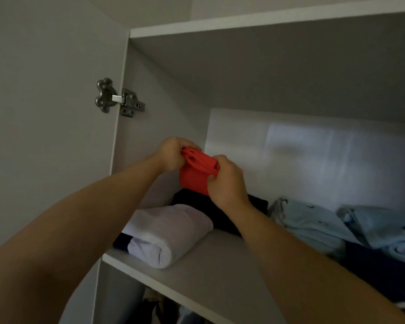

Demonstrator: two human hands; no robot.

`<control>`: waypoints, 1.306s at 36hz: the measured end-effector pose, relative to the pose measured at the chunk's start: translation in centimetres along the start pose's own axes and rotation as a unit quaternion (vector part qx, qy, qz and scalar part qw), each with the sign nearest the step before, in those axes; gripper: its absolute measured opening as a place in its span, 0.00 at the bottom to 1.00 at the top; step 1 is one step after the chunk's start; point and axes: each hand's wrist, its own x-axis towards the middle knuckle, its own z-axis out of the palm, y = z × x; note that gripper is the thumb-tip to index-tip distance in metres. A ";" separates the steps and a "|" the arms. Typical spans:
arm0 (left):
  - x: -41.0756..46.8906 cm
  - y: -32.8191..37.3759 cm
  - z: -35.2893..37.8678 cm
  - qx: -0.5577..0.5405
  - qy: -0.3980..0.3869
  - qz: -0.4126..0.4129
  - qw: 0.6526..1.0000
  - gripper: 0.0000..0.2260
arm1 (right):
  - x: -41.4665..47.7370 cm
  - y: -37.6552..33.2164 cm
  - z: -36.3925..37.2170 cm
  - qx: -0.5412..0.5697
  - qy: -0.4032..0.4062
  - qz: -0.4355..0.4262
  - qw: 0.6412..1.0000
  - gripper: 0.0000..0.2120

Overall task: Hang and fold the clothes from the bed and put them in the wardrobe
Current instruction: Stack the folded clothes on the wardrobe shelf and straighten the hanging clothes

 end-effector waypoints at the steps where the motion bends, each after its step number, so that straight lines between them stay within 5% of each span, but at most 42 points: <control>1: -0.4 -0.2 -0.1 0.013 0.000 0.005 1.000 0.19 | -0.4 0.0 0.8 0.001 -0.002 -0.005 1.000 0.14; 4: -3.0 -1.5 -0.4 0.245 -0.078 0.048 0.965 0.20 | -2.4 0.5 3.0 -0.019 -0.059 -0.035 0.997 0.19; 6: -5.2 -2.1 -0.6 0.446 -0.154 0.089 0.877 0.18 | -3.8 0.8 4.2 -0.035 -0.137 -0.063 0.988 0.22; 8: -7.2 -2.6 -0.4 0.518 -0.220 0.084 0.822 0.14 | -5.0 0.7 5.1 -0.056 -0.212 -0.062 0.974 0.21; 10: -8.7 -3.1 -0.4 0.523 -0.253 0.055 0.812 0.12 | -5.7 0.6 5.9 -0.067 -0.247 -0.069 0.964 0.20; 17: -10.4 -3.4 -1.7 0.473 -0.208 0.019 0.856 0.15 | -5.6 -0.2 6.0 -0.061 -0.162 -0.108 0.979 0.15; 24: -11.9 -3.0 -1.2 0.429 -0.354 -0.041 0.830 0.11 | -7.5 -0.2 6.4 -0.125 -0.297 -0.102 0.941 0.14; 30: -11.4 -1.9 -2.6 0.341 -0.317 -0.057 0.883 0.13 | -9.1 -1.1 5.7 -0.036 -0.204 -0.081 0.975 0.22; 34: -11.2 -1.3 -2.3 0.387 -0.400 -0.080 0.827 0.13 | -10.3 -0.8 4.9 -0.029 -0.316 -0.058 0.947 0.22; 38: -8.2 1.6 -1.8 0.398 -0.383 -0.128 0.824 0.13 | -9.7 -0.5 0.4 -0.032 -0.260 -0.044 0.964 0.21; 41: -6.6 4.9 0.8 0.387 -0.349 -0.072 0.851 0.14 | -9.9 0.3 -3.6 -0.065 -0.217 -0.044 0.973 0.22; 44: -6.5 10.1 5.4 0.247 -0.286 0.022 0.926 0.11 | -10.6 2.0 -8.3 -0.129 -0.160 -0.013 0.979 0.19; 47: -7.2 15.4 10.7 0.145 -0.299 0.114 0.936 0.06 | -11.4 4.3 -13.4 -0.213 -0.109 0.049 0.970 0.13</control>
